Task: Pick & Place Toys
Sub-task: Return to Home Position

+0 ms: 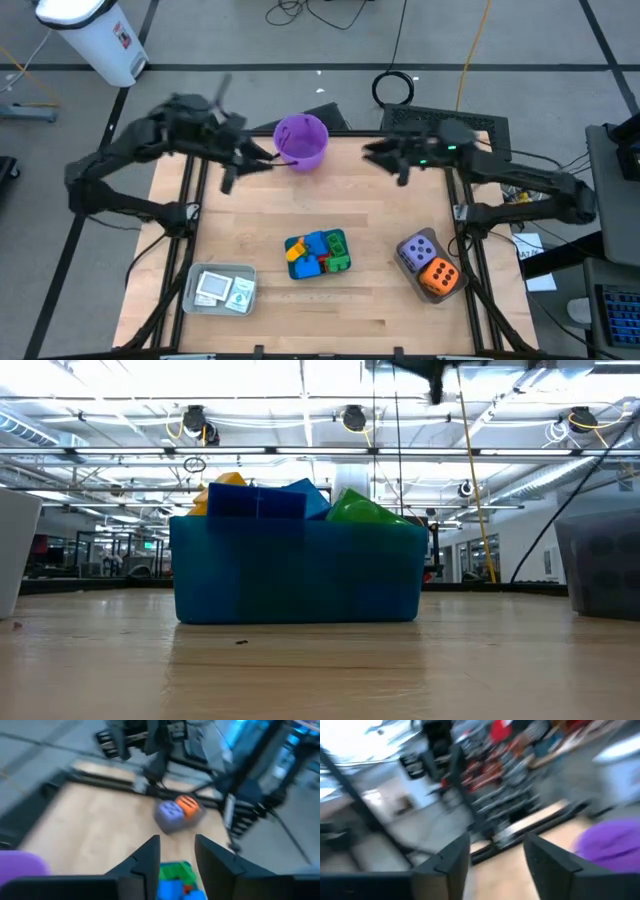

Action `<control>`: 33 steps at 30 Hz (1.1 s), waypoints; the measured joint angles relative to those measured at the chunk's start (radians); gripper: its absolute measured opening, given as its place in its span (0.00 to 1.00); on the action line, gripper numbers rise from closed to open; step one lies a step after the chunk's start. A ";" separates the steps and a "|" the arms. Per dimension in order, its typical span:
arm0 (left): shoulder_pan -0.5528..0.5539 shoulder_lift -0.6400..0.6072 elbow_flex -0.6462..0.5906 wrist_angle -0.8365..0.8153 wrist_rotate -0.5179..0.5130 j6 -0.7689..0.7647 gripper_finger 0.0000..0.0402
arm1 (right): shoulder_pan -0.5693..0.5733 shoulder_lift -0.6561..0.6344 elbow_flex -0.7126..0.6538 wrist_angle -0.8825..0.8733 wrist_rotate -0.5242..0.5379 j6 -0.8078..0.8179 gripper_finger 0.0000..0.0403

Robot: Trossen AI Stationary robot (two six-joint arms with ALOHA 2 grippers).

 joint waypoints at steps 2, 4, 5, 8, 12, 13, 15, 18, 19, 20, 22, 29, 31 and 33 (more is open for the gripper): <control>0.012 -0.052 0.000 -0.001 -0.054 0.003 0.29 | -0.016 -0.083 0.000 -0.063 0.084 -0.091 0.41; 0.020 -0.106 -0.001 -0.004 -0.095 0.014 0.27 | -0.021 -0.159 0.000 -0.128 0.165 -0.178 0.34; 0.021 -0.135 -0.001 -0.004 -0.110 0.021 0.26 | -0.021 -0.195 0.000 -0.157 0.193 -0.212 0.30; 0.027 -0.218 -0.022 0.005 -0.144 0.035 0.23 | -0.021 -0.291 -0.028 -0.201 0.239 -0.265 0.21; 0.029 -0.334 -0.124 0.061 -0.228 0.018 0.23 | -0.021 -0.404 -0.118 -0.190 0.252 -0.264 0.09; 0.029 -0.363 -0.162 0.089 -0.241 0.012 0.23 | -0.021 -0.429 -0.144 -0.185 0.264 -0.261 0.06; 0.029 -0.427 -0.251 0.165 -0.252 -0.004 0.23 | -0.021 -0.477 -0.196 -0.179 0.278 -0.260 0.02; 0.029 -0.521 -0.396 0.287 -0.272 -0.039 0.23 | -0.021 -0.541 -0.261 -0.178 0.314 -0.242 0.02; 0.029 -0.551 -0.443 0.330 -0.273 -0.050 0.23 | -0.021 -0.558 -0.278 -0.176 0.316 -0.233 0.02; 0.029 -0.582 -0.492 0.372 -0.274 -0.062 0.23 | -0.021 -0.572 -0.293 -0.176 0.316 -0.226 0.02; 0.029 -0.636 -0.581 0.438 -0.274 -0.078 0.23 | -0.021 -0.600 -0.317 -0.176 0.315 -0.220 0.00; 0.029 -0.805 -0.849 0.552 -0.330 -0.127 0.23 | -0.020 -0.658 -0.363 -0.175 0.314 -0.214 0.00; 0.029 -0.846 -0.912 0.581 -0.331 -0.141 0.23 | -0.020 -0.674 -0.382 -0.175 0.314 -0.236 0.00; 0.029 -0.883 -0.969 0.625 -0.331 -0.156 0.23 | -0.020 -0.689 -0.410 -0.168 0.314 -0.242 0.00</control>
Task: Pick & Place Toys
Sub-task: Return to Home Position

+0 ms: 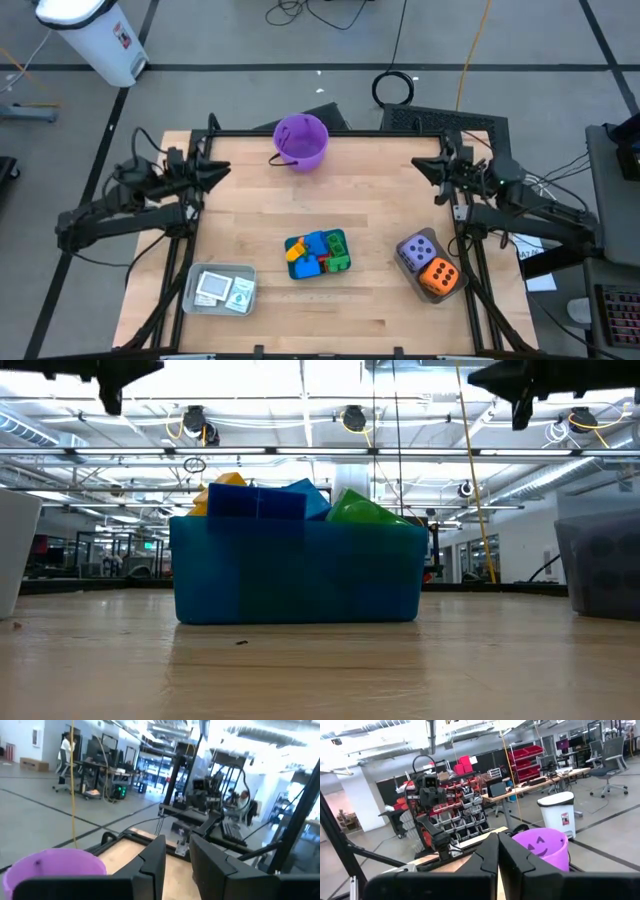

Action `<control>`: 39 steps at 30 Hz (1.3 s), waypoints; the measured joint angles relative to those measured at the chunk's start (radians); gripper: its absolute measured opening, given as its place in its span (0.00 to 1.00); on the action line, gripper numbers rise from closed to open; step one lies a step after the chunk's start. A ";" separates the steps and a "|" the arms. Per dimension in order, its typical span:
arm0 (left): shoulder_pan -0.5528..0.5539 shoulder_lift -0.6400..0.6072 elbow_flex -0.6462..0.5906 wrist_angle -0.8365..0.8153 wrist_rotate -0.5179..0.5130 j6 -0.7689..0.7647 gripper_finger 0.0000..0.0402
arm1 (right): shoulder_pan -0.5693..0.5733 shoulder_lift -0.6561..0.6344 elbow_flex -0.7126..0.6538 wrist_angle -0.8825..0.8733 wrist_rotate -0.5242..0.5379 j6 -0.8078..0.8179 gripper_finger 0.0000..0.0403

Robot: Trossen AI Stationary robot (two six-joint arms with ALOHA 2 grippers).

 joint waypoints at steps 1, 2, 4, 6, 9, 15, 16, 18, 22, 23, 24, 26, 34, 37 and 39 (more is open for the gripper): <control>0.000 -0.019 -0.025 0.020 0.000 -0.007 0.23 | 0.000 -0.007 -0.018 0.015 0.000 -0.001 0.00; 0.000 -0.037 -0.051 0.035 -0.004 -0.008 0.23 | 0.000 -0.012 -0.043 0.043 0.000 0.001 0.00; 0.000 -0.071 -0.095 0.057 -0.032 -0.008 0.23 | 0.000 -0.021 -0.103 0.125 0.002 0.008 0.00; 0.000 -0.102 -0.139 0.081 -0.070 -0.008 0.23 | 0.000 -0.022 -0.176 0.234 0.024 0.008 0.00; 0.000 -0.141 -0.200 0.135 -0.108 -0.004 0.23 | 0.000 -0.017 -0.295 0.415 0.065 0.007 0.00; 0.000 -0.187 -0.298 0.228 -0.120 0.024 0.23 | 0.000 -0.015 -0.465 0.639 0.107 0.008 0.00; 0.000 -0.191 -0.312 0.237 -0.121 0.025 0.23 | 0.000 -0.015 -0.479 0.658 0.107 0.007 0.00; 0.000 -0.197 -0.343 0.257 -0.121 0.024 0.23 | 0.000 -0.015 -0.496 0.684 0.108 0.008 0.00; 0.000 -0.201 -0.395 0.289 -0.121 0.011 0.23 | 0.000 -0.016 -0.513 0.655 0.108 -0.001 0.00; 0.000 -0.200 -0.408 0.296 -0.121 0.003 0.23 | 0.000 -0.016 -0.513 0.641 0.108 -0.007 0.00; 0.000 -0.200 -0.422 0.307 -0.121 -0.009 0.23 | 0.000 -0.016 -0.514 0.638 0.108 -0.015 0.00; 0.000 -0.200 -0.443 0.323 -0.121 -0.031 0.23 | 0.000 -0.016 -0.514 0.614 0.109 -0.025 0.00; 0.000 -0.200 -0.504 0.314 -0.119 -0.050 0.23 | 0.000 -0.015 -0.516 0.473 0.107 0.018 0.01; 0.000 -0.196 -0.505 0.298 -0.116 0.000 0.23 | 0.000 -0.015 -0.516 0.473 0.105 0.002 0.01; 0.000 -0.196 -0.505 0.280 -0.119 0.032 0.23 | 0.000 -0.015 -0.516 0.473 0.105 0.000 0.01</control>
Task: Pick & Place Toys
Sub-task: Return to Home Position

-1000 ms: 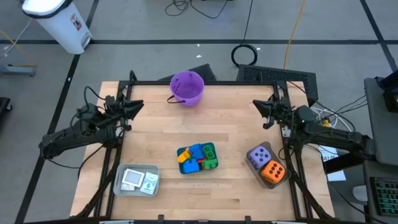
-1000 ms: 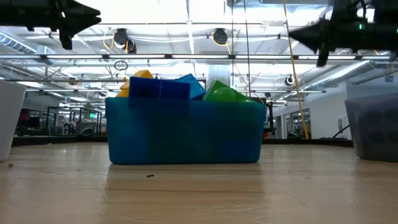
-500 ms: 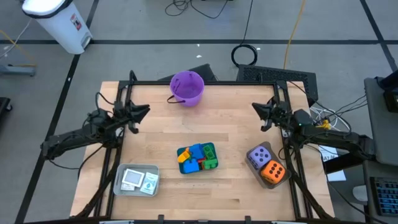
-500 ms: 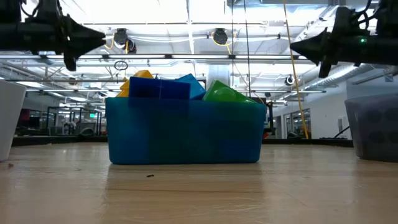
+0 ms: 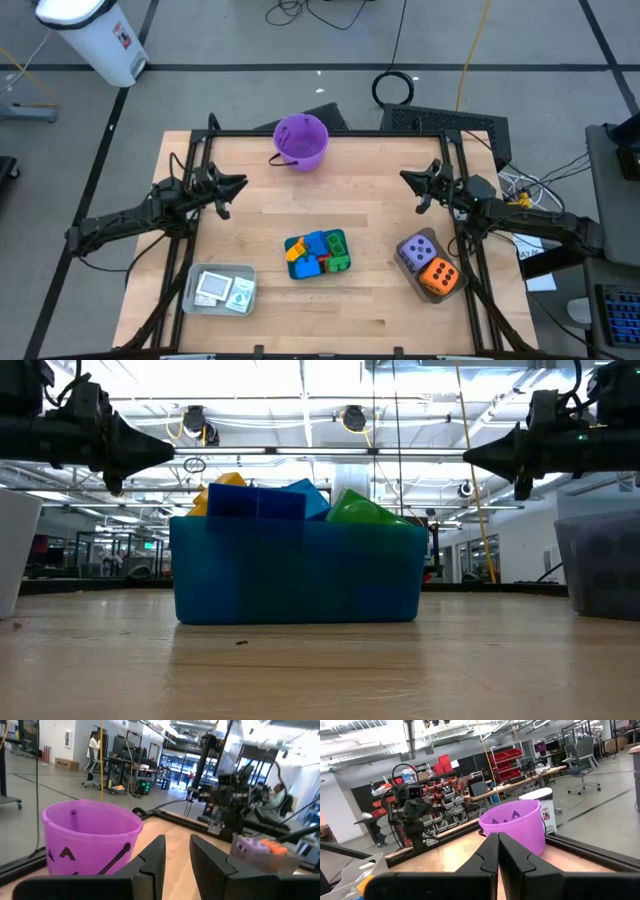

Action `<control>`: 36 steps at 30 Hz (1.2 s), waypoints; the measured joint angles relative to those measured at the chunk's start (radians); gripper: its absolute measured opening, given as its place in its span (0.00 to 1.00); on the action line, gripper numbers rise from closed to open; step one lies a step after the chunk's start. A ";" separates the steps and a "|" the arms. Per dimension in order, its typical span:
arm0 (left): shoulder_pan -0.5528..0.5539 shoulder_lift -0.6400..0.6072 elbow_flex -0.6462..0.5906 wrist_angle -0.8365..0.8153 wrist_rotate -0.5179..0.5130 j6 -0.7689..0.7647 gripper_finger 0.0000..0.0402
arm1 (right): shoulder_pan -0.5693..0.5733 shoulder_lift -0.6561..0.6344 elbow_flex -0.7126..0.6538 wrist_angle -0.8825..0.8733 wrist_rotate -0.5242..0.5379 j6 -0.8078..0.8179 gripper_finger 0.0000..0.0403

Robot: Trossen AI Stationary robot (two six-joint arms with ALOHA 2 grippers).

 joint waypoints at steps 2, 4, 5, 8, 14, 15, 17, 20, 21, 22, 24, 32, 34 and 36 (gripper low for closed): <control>0.000 0.000 0.000 -0.009 -0.001 0.026 0.23 | 0.000 0.000 0.000 0.000 0.000 0.002 0.01; 0.000 0.000 0.000 -0.009 -0.001 0.041 0.23 | 0.000 0.000 -0.001 0.000 0.000 0.005 0.01; 0.000 0.000 0.000 -0.009 -0.001 0.041 0.23 | 0.000 0.000 -0.001 0.000 0.000 0.005 0.01; 0.000 0.000 0.000 -0.008 -0.001 0.038 0.23 | 0.000 0.000 -0.001 0.000 0.000 0.005 0.01; 0.000 0.000 0.000 -0.008 0.007 0.039 0.23 | 0.000 0.000 -0.001 0.000 -0.001 0.005 0.01; 0.000 0.000 0.000 -0.008 0.007 0.039 0.23 | 0.000 0.000 -0.002 0.000 -0.001 0.005 0.01; 0.000 0.000 0.000 -0.008 0.007 0.039 0.23 | 0.000 0.000 -0.002 0.000 -0.001 0.005 0.01; 0.000 0.000 0.000 -0.008 0.007 0.039 0.23 | 0.000 0.000 -0.002 0.000 -0.001 0.005 0.01; 0.000 0.000 0.000 -0.008 0.007 0.040 0.23 | 0.000 0.000 -0.002 0.000 -0.001 0.005 0.01; 0.000 0.000 0.000 -0.008 0.007 0.040 0.23 | 0.000 0.000 -0.002 0.000 -0.001 0.005 0.01; 0.000 0.000 0.000 -0.007 0.007 0.040 0.23 | 0.000 0.000 -0.002 0.000 -0.001 0.005 0.01; 0.000 0.000 0.000 -0.007 0.007 0.040 0.23 | 0.000 0.000 -0.002 0.000 -0.001 0.005 0.01; 0.000 0.000 0.000 -0.007 0.007 0.040 0.23 | 0.000 0.000 -0.002 0.000 -0.001 0.005 0.01; 0.000 0.000 0.000 -0.007 0.007 0.040 0.23 | 0.000 0.000 -0.002 0.000 -0.001 0.005 0.01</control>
